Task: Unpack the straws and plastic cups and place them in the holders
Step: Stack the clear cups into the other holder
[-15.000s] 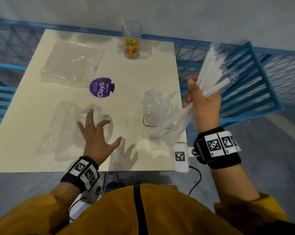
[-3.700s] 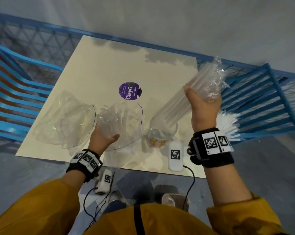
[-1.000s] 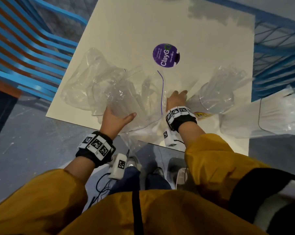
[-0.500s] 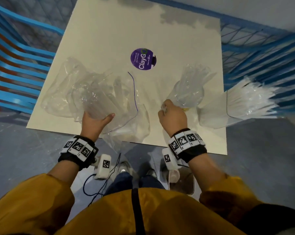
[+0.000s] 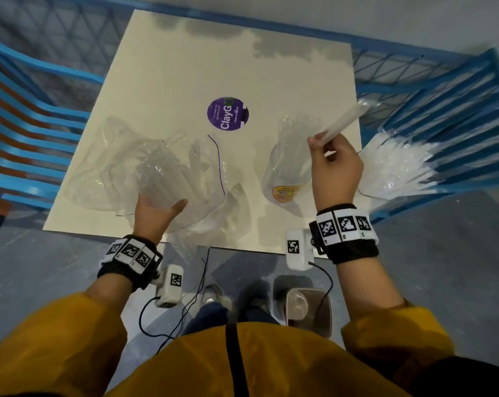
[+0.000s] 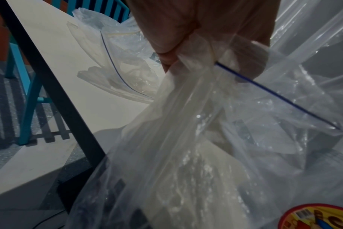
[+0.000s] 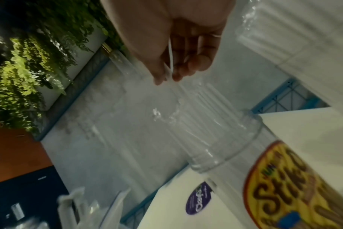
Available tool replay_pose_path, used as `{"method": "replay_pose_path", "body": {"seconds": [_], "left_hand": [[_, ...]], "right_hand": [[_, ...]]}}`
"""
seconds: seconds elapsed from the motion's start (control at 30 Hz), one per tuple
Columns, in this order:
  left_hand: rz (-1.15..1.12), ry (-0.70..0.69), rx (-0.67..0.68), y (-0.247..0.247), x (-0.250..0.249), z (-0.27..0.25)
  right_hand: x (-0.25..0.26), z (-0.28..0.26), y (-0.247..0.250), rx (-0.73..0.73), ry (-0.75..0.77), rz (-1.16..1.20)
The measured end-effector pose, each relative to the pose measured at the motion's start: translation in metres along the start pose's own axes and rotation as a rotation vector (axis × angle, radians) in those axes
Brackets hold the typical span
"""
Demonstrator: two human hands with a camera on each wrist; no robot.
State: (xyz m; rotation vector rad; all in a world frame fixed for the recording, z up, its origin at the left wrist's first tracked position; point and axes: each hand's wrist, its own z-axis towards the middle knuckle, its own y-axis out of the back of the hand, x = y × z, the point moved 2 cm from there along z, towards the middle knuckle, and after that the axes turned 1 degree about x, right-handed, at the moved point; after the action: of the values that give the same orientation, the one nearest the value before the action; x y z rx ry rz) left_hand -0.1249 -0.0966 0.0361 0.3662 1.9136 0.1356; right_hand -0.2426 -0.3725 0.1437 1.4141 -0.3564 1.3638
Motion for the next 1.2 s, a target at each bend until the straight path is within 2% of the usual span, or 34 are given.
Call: {"method": "replay_pose_path", "body": {"seconds": [0.23, 0.4, 0.47, 0.53, 0.6, 0.63, 0.67, 0.7, 0.77, 0.8, 0.83, 0.9, 0.97, 1.07, 1.13, 1.2], "left_hand": [[-0.004, 0.001, 0.01, -0.006, -0.006, -0.008], [-0.034, 0.008, 0.032, -0.008, -0.004, -0.008], [-0.054, 0.007, 0.048, -0.008, 0.0, -0.007], [-0.06, 0.009, 0.063, -0.006, 0.004, -0.005], [-0.069, 0.013, 0.082, -0.005, 0.008, -0.003], [-0.073, 0.012, 0.087, -0.004, 0.009, -0.002], [-0.076, 0.016, 0.093, -0.003, 0.009, -0.002], [-0.079, 0.013, 0.094, -0.003, 0.009, 0.0], [-0.074, 0.019, 0.083, -0.003, 0.011, 0.002], [-0.067, 0.02, 0.076, -0.002, 0.011, 0.003], [-0.057, 0.006, 0.07, -0.002, 0.013, 0.004], [-0.045, -0.008, 0.07, -0.002, 0.014, 0.004], [-0.051, -0.01, 0.096, -0.001, 0.014, 0.003], [-0.03, -0.054, 0.229, -0.003, 0.013, 0.002], [-0.011, -0.068, 0.29, -0.004, 0.014, 0.003], [0.011, -0.089, 0.308, -0.004, 0.015, 0.004]], "right_hand": [[-0.022, -0.006, -0.029, 0.419, 0.001, -0.599], [-0.006, 0.001, -0.018, 0.531, -0.057, -0.556], [0.007, -0.001, -0.005, 0.491, -0.037, -0.588], [0.029, -0.01, 0.007, 0.303, 0.104, -0.562], [0.052, -0.025, 0.007, 0.13, 0.304, -0.314], [0.06, -0.033, 0.002, 0.138, 0.391, -0.145], [0.064, -0.042, -0.006, 0.227, 0.449, 0.001], [0.062, -0.051, -0.018, 0.378, 0.462, 0.083], [0.048, -0.067, -0.047, 0.763, 0.36, 0.044], [0.036, -0.074, -0.062, 0.914, 0.281, -0.017], [0.026, -0.08, -0.075, 1.001, 0.204, -0.054], [0.017, -0.085, -0.098, 1.037, 0.102, -0.028], [0.02, -0.083, -0.118, 0.989, 0.037, 0.025], [0.024, -0.074, -0.145, 0.927, 0.058, -0.071], [0.027, -0.07, -0.158, 1.006, 0.11, -0.135], [0.028, -0.07, -0.166, 1.111, 0.1, -0.068]]}}
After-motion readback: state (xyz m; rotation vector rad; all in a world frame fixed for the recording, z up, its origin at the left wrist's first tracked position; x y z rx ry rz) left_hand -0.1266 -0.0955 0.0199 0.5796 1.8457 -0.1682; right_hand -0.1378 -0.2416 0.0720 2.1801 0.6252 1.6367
